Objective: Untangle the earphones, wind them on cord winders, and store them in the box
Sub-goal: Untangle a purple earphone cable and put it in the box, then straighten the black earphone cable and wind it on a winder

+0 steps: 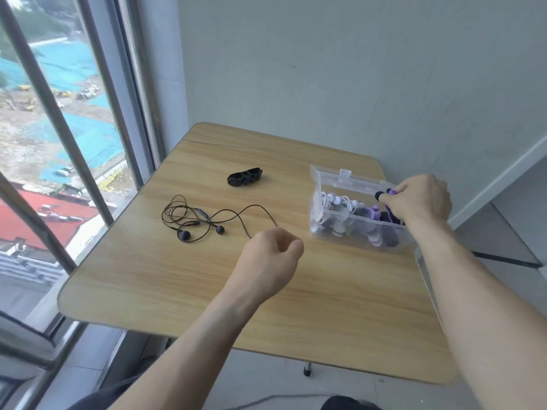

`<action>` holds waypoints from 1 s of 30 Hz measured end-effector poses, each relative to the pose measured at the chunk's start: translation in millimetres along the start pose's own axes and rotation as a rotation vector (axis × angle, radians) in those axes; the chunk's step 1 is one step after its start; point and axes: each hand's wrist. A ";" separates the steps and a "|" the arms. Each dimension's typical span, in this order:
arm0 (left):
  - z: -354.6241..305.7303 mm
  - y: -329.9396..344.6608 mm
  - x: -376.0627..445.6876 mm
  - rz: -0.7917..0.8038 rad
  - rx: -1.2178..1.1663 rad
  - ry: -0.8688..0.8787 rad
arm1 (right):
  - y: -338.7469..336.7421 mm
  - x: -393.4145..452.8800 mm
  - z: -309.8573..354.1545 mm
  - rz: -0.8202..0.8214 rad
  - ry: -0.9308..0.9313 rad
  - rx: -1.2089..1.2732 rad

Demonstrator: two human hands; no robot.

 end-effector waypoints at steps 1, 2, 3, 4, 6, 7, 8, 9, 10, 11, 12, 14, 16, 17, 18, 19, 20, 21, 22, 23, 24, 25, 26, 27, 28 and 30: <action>0.0 -0.6 1.2 -0.005 0.003 -0.001 | 5.0 2.8 0.7 0.029 0.012 -0.071; -0.3 -1.1 2.0 -0.013 0.004 -0.001 | 9.9 4.1 1.9 0.050 0.016 -0.127; -0.8 -1.9 2.3 -0.020 0.008 -0.001 | 13.4 5.0 3.4 0.076 0.017 -0.167; -0.9 -3.1 2.7 -0.027 0.012 0.001 | 15.3 5.8 5.8 0.115 0.014 -0.199; -0.3 -7.0 3.4 -0.040 0.021 0.006 | 14.4 9.9 10.8 0.226 0.001 -0.245; -0.6 -9.4 3.4 -0.047 0.027 0.009 | 10.3 12.4 13.4 0.274 -0.012 -0.256; -0.3 -12.3 3.6 -0.057 0.039 0.015 | 4.2 14.0 16.2 0.300 -0.031 -0.263; -0.1 -15.4 4.2 -0.070 0.054 0.023 | -3.7 15.6 18.1 0.294 -0.053 -0.260; 0.4 -17.8 5.0 -0.087 0.079 0.034 | -14.5 14.3 19.9 0.259 -0.081 -0.242; 1.9 -21.0 6.3 -0.118 0.112 0.051 | -25.2 11.2 22.3 0.201 -0.114 -0.204; 5.0 -24.5 8.3 -0.162 0.154 0.073 | -35.5 3.6 26.1 0.116 -0.160 -0.147; 13.2 -32.0 14.3 -0.270 0.238 0.123 | -48.2 -20.5 37.2 -0.080 -0.288 0.039; 21.5 -41.7 21.8 -0.345 0.318 0.134 | -46.8 -51.2 54.6 -0.168 -0.402 0.281; 25.5 -47.0 25.8 -0.357 0.372 0.112 | -38.9 -67.2 63.3 -0.130 -0.451 0.384; 29.3 -52.1 29.2 -0.350 0.445 0.075 | -27.6 -83.2 70.8 -0.047 -0.493 0.469; 33.5 -57.9 31.7 -0.319 0.529 0.034 | -12.7 -98.8 77.0 0.056 -0.528 0.514; 37.6 -62.6 33.1 -0.268 0.607 -0.009 | 1.9 -114.3 82.4 0.156 -0.559 0.515; 42.4 -66.5 34.6 -0.215 0.666 -0.057 | 17.3 -128.4 86.3 0.248 -0.588 0.489; 46.8 -69.0 35.6 -0.165 0.707 -0.105 | 32.0 -140.4 88.7 0.341 -0.613 0.447; 51.2 -70.1 36.6 -0.125 0.734 -0.146 | 46.7 -149.4 89.2 0.432 -0.631 0.388; 55.6 -71.3 38.2 -0.098 0.757 -0.169 | 58.7 -155.9 90.0 0.517 -0.642 0.322; 59.3 -71.4 39.6 -0.079 0.774 -0.170 | 68.8 -159.1 89.5 0.582 -0.648 0.254; 61.1 -71.8 40.2 -0.080 0.781 -0.152 | 75.3 -160.9 89.4 0.612 -0.656 0.195; 62.7 -72.3 41.6 -0.101 0.773 -0.119 | 79.6 -160.8 89.3 0.608 -0.669 0.149; 62.8 -73.1 42.7 -0.132 0.752 -0.082 | 82.2 -159.6 89.9 0.586 -0.683 0.122; 61.5 -75.4 44.1 -0.172 0.666 -0.009 | 85.3 -153.7 91.2 0.554 -0.681 0.124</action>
Point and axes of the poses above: each hand's wrist, its own x-axis towards the middle knuckle, its own y-axis out of the palm, z = x × y
